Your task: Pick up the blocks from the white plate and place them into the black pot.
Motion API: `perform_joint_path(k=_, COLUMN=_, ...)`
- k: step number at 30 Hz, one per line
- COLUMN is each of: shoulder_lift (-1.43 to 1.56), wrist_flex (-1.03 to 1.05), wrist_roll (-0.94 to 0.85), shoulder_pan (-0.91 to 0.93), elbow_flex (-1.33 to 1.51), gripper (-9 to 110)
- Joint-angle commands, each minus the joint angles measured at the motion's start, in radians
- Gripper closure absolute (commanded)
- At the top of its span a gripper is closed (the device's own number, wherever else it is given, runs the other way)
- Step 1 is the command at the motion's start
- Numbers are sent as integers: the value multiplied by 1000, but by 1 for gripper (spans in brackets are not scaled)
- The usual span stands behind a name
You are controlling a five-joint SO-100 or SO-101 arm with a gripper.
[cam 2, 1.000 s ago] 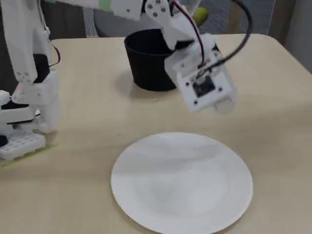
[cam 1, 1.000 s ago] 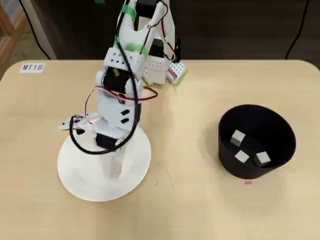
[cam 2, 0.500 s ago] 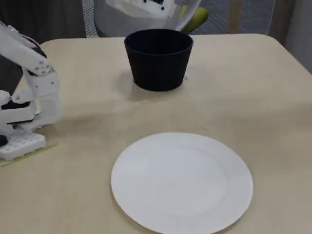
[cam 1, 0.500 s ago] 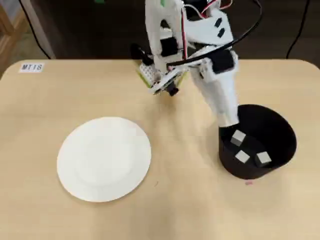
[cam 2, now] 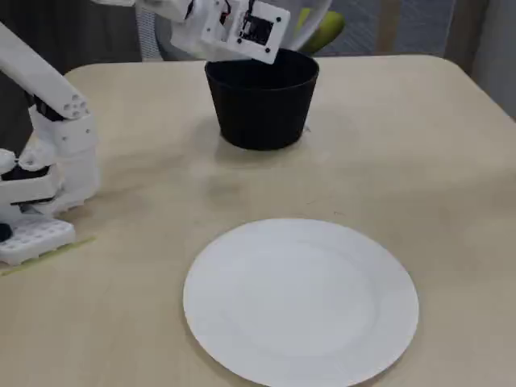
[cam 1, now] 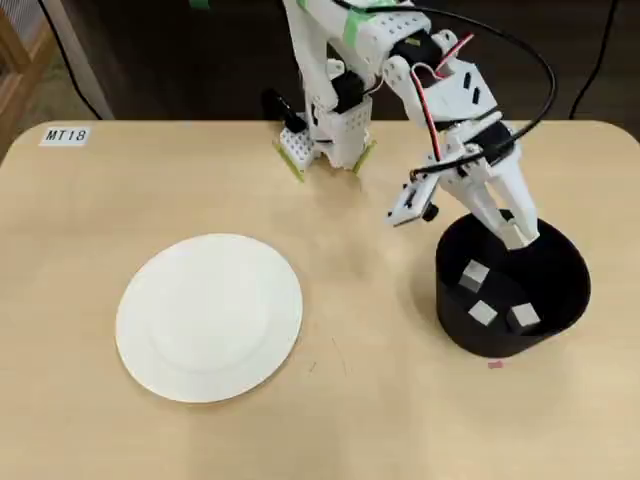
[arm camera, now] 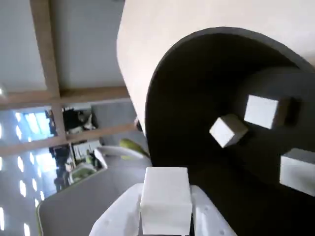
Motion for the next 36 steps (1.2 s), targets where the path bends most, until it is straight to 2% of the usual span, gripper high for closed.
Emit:
perform_joint_path(k=1, shoulder_lift=-2, wrist_flex=-23, wrist_roll=0, shoulder_pan=31, elbow_flex=-15, gripper=104)
perform_joint_path(k=2, shoulder_lift=-2, wrist_flex=-23, wrist_roll=3, shoulder_pan=38, elbow_flex=-15, gripper=104)
perform_joint_path(k=3, shoulder_lift=2, wrist_flex=-17, wrist_roll=3, shoulder_pan=46, elbow_flex=-15, gripper=99)
perform_joint_path(k=5, shoulder_lift=9, wrist_flex=-3, wrist_roll=-21, shoulder_pan=51, elbow_flex=-15, gripper=75)
perform_joint_path(k=6, shoulder_lift=15, wrist_flex=5, wrist_roll=-26, shoulder_pan=51, elbow_flex=-15, gripper=68)
perform_joint_path(k=9, shoulder_lift=32, wrist_flex=21, wrist_roll=-25, shoulder_pan=60, elbow_flex=-15, gripper=61)
perform_joint_path(k=12, shoulder_lift=52, wrist_flex=40, wrist_roll=-14, shoulder_pan=75, elbow_flex=-15, gripper=66)
perform_joint_path(k=16, shoulder_lift=97, wrist_flex=72, wrist_roll=21, shoulder_pan=120, elbow_flex=-15, gripper=104)
perform_joint_path(k=21, shoulder_lift=255, wrist_flex=242, wrist_roll=23, shoulder_pan=288, elbow_flex=-14, gripper=104)
perform_joint_path(k=28, shoulder_lift=426, wrist_flex=462, wrist_roll=126, shoulder_pan=595, elbow_flex=-6, gripper=104)
perform_joint_path(k=32, shoulder_lift=454, wrist_flex=580, wrist_roll=118, shoulder_pan=630, elbow_flex=18, gripper=104)
perform_joint_path(k=36, shoulder_lift=535, wrist_flex=601, wrist_roll=114, shoulder_pan=620, elbow_flex=133, gripper=104)
